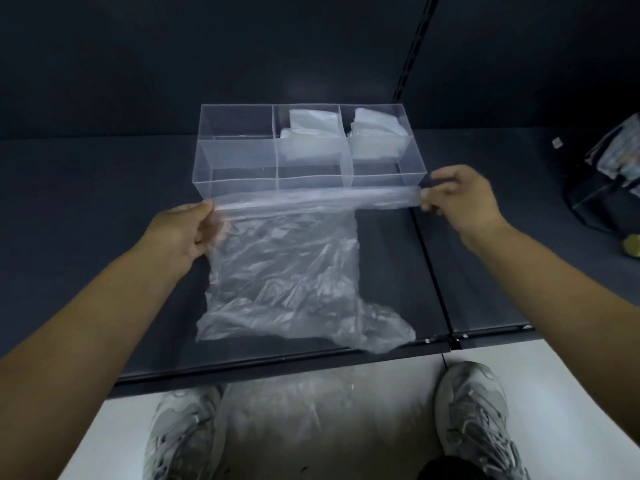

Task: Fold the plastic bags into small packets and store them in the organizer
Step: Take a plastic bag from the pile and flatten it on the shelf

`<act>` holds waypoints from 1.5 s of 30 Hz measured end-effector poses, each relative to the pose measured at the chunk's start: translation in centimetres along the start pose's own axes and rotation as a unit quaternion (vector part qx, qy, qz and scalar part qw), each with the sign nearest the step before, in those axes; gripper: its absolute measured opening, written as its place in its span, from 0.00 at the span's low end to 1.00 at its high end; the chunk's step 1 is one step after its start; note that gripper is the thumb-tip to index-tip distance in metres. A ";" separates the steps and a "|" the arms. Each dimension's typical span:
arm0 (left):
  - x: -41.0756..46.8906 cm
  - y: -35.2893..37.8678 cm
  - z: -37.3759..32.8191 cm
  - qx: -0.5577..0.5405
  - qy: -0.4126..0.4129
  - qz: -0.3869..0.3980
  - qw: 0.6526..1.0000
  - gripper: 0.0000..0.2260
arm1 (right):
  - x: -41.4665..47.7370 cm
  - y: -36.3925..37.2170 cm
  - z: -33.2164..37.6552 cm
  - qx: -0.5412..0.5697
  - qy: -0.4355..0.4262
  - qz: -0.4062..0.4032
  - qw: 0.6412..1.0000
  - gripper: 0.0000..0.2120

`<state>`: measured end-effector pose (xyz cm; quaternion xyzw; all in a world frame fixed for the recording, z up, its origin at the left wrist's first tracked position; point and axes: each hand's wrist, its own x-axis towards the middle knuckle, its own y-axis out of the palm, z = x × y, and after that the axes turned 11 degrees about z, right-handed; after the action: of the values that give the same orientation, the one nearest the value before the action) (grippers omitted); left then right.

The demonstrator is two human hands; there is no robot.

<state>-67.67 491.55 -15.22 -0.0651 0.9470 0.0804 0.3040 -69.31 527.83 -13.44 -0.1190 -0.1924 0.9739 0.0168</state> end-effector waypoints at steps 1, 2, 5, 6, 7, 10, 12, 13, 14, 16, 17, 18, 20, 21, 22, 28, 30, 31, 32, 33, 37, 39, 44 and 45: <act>-0.1 -0.2 0.0 -0.011 -0.003 0.001 1.000 0.05 | -0.5 0.0 -0.1 -0.034 -0.003 -0.047 0.998 0.09; -0.4 -0.5 0.2 -0.016 -0.009 0.011 1.000 0.09 | -1.4 0.1 0.0 -0.066 -0.019 -0.073 0.995 0.08; -2.6 -2.4 1.3 -0.016 -0.030 0.053 0.998 0.18 | -5.9 0.4 -0.3 -0.091 -0.097 0.060 0.989 0.05; -3.6 -3.0 1.9 -0.017 -0.038 0.062 0.997 0.21 | -7.7 0.4 -0.3 -0.108 -0.101 0.154 0.977 0.09; -4.7 -3.6 2.6 -0.016 -0.046 0.069 0.996 0.23 | -9.3 0.3 -0.6 -0.133 -0.090 0.251 0.954 0.15; -7.6 -4.9 4.7 -0.008 -0.067 0.072 0.995 0.25 | -12.9 0.1 -1.9 -0.195 -0.029 0.419 0.886 0.29; -9.2 -5.2 5.9 0.007 -0.091 0.069 0.993 0.25 | -14.0 0.7 -3.3 -0.225 -0.035 0.395 0.890 0.25; -9.8 -5.1 6.4 0.016 -0.107 0.072 0.992 0.25 | -14.2 1.2 -3.7 -0.225 -0.051 0.354 0.907 0.20; -10.4 -4.9 6.9 0.027 -0.124 0.079 0.989 0.26 | -14.3 1.6 -3.9 -0.210 -0.060 0.308 0.926 0.14; -11.3 -4.1 7.3 0.052 -0.152 0.114 0.981 0.28 | -14.1 2.0 -4.1 -0.168 -0.055 0.241 0.954 0.08; -11.5 -3.5 7.3 0.056 -0.158 0.133 0.977 0.29 | -13.9 2.2 -4.2 -0.162 -0.055 0.223 0.960 0.07; -11.6 -3.0 7.3 0.049 -0.157 0.143 0.976 0.30 | -13.7 2.3 -4.3 -0.162 -0.058 0.213 0.962 0.08; -11.4 -2.2 7.4 0.016 -0.150 0.127 0.980 0.29 | -13.5 2.5 -4.4 -0.161 -0.056 0.198 0.965 0.10; -11.3 -1.9 7.4 0.006 -0.147 0.111 0.983 0.27 | -13.4 2.5 -4.5 -0.153 -0.050 0.178 0.971 0.10; -11.1 -1.8 7.5 -0.001 -0.143 0.093 0.985 0.23 | -13.3 2.5 -4.7 -0.146 -0.043 0.145 0.978 0.10; -10.5 -2.2 8.8 0.027 -0.075 0.042 0.996 0.08 | -13.0 0.6 -5.6 -0.157 0.017 -0.077 0.984 0.11; -10.6 -2.0 9.0 0.040 -0.062 0.049 0.996 0.13 | -13.2 0.9 -5.5 -0.108 0.045 -0.050 0.992 0.13; -10.7 -2.0 9.1 0.038 -0.058 0.052 0.996 0.16 | -13.4 1.1 -5.5 -0.079 0.060 -0.028 0.995 0.13; -10.7 -2.1 9.1 0.033 -0.057 0.054 0.996 0.20 | -13.5 1.1 -5.4 -0.059 0.073 -0.001 0.996 0.15; -10.7 -2.2 9.2 0.029 -0.059 0.057 0.996 0.22 | -13.7 1.0 -5.3 -0.054 0.086 0.034 0.994 0.20; -10.6 -2.6 9.5 0.038 -0.064 0.066 0.995 0.29 | -14.4 -1.2 -4.7 0.056 0.147 0.225 0.961 0.47; -10.7 -2.6 9.7 0.054 -0.055 0.070 0.995 0.29 | -14.5 -1.5 -4.5 0.166 0.178 0.225 0.943 0.46; -11.0 -2.7 10.2 0.108 -0.021 0.078 0.991 0.19 | -13.7 -0.7 -5.9 0.093 0.157 0.016 0.983 0.17; -11.3 -2.6 10.2 0.128 -0.011 0.079 0.989 0.19 | -13.6 -0.8 -6.3 0.045 0.146 -0.010 0.988 0.15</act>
<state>-52.34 491.82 -17.10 0.0501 0.9482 -0.0169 0.3132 -54.59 529.81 -15.69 -0.2568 -0.1449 0.9537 0.0598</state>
